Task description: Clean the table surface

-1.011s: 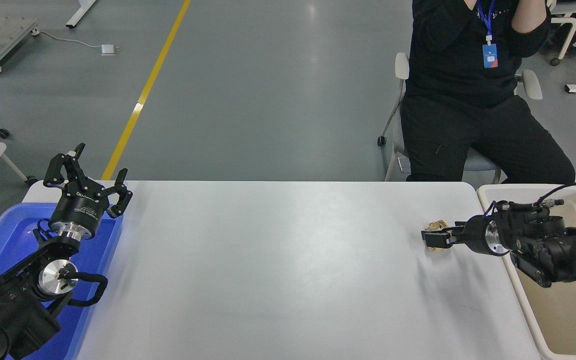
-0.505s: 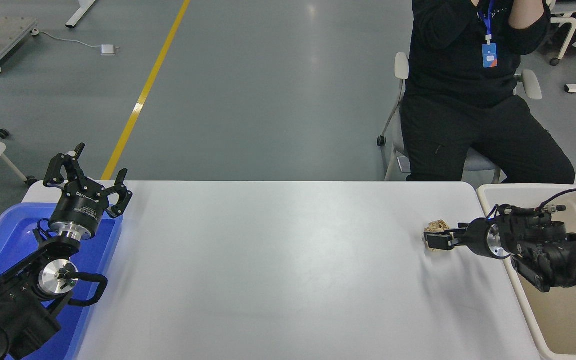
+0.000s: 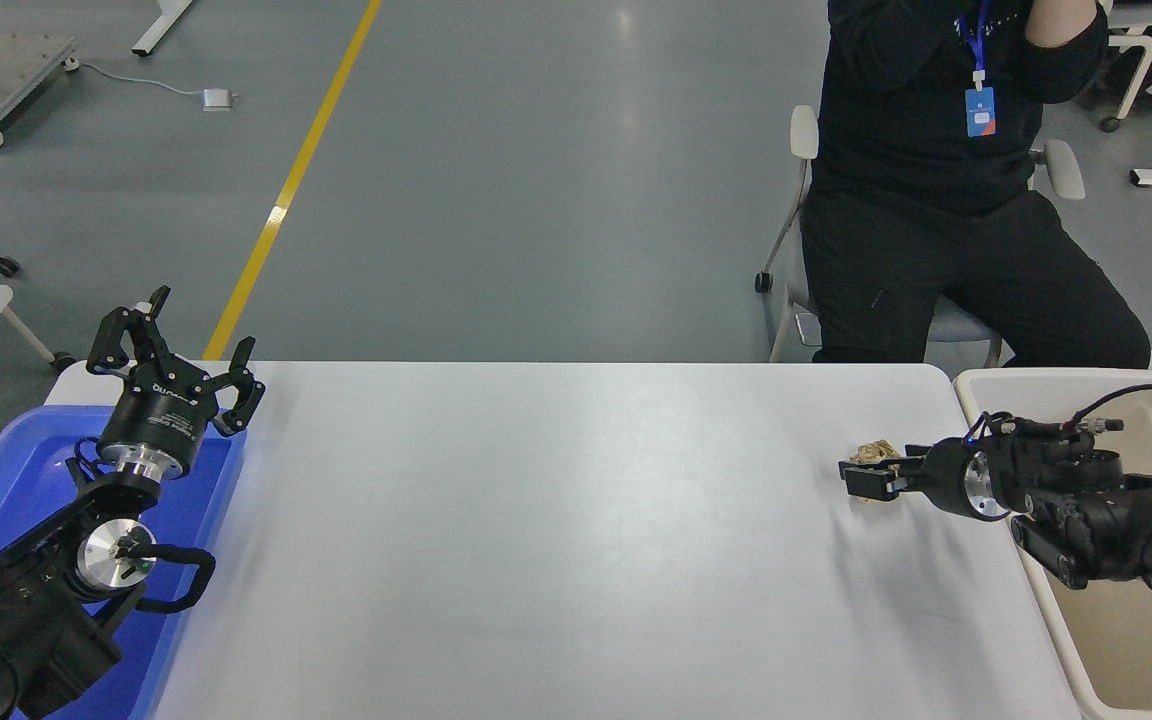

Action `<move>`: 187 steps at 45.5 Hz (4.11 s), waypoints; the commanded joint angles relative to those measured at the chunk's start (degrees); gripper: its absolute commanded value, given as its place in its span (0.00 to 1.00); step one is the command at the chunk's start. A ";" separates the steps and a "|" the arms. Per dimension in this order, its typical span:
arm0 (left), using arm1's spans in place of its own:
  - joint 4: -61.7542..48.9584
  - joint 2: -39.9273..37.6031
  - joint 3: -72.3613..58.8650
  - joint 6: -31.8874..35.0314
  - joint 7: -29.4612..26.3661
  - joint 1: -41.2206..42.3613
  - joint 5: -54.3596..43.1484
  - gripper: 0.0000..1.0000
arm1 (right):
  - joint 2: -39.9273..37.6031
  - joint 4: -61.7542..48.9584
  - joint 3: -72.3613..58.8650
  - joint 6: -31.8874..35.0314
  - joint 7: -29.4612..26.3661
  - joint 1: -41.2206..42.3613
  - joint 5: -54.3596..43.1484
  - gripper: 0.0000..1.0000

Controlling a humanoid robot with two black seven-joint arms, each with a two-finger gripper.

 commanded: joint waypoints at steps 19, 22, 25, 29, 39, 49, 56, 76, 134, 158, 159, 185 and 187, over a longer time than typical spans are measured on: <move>0.00 0.00 0.04 0.00 0.00 0.00 0.00 1.00 | 1.20 -1.33 -2.38 0.51 0.16 -1.92 -0.43 0.00; 0.00 0.00 0.04 0.00 0.00 0.00 0.00 1.00 | 1.20 -1.33 -2.29 0.51 0.25 -1.92 0.01 0.00; 0.00 0.00 0.04 0.00 0.00 0.00 0.00 1.00 | 1.20 -1.33 -1.94 0.34 0.25 -1.83 0.19 0.00; 0.00 0.00 0.04 0.00 0.00 0.00 0.00 1.00 | 1.11 -1.33 -1.59 0.07 0.34 -1.57 0.36 0.00; 0.00 0.09 0.04 0.00 0.00 0.00 0.00 1.00 | -1.17 -1.07 1.22 0.07 1.91 0.89 5.19 0.00; 0.00 0.00 0.04 0.00 0.00 0.00 0.00 1.00 | -5.92 1.47 3.07 0.42 9.91 4.84 11.17 0.00; 0.00 0.00 0.04 0.00 0.00 0.00 0.00 1.00 | -11.28 8.32 10.27 0.69 12.64 7.92 13.55 0.00; 0.00 0.00 0.04 0.00 0.00 0.00 0.00 1.00 | -22.71 14.31 31.72 9.21 12.20 10.56 16.88 0.00; 0.00 0.00 0.04 0.00 0.00 0.00 0.00 1.00 | -23.59 -11.18 33.92 6.84 -31.48 -2.62 44.22 0.00; 0.00 0.00 0.04 0.00 0.00 0.00 0.00 1.00 | -10.32 -11.18 33.22 2.97 -31.04 -13.69 43.43 0.00; 0.00 0.09 -0.04 0.00 0.00 0.00 0.00 1.00 | -9.88 -11.18 33.31 2.71 -31.04 -13.87 43.43 0.00; 0.00 0.00 0.04 0.00 0.00 0.00 0.00 1.00 | -8.12 -11.26 33.57 -2.82 -31.04 -14.22 44.05 0.11; 0.00 0.00 0.04 0.00 0.00 0.00 0.00 1.00 | -8.03 -11.18 33.66 -4.32 -31.04 -14.05 44.13 0.31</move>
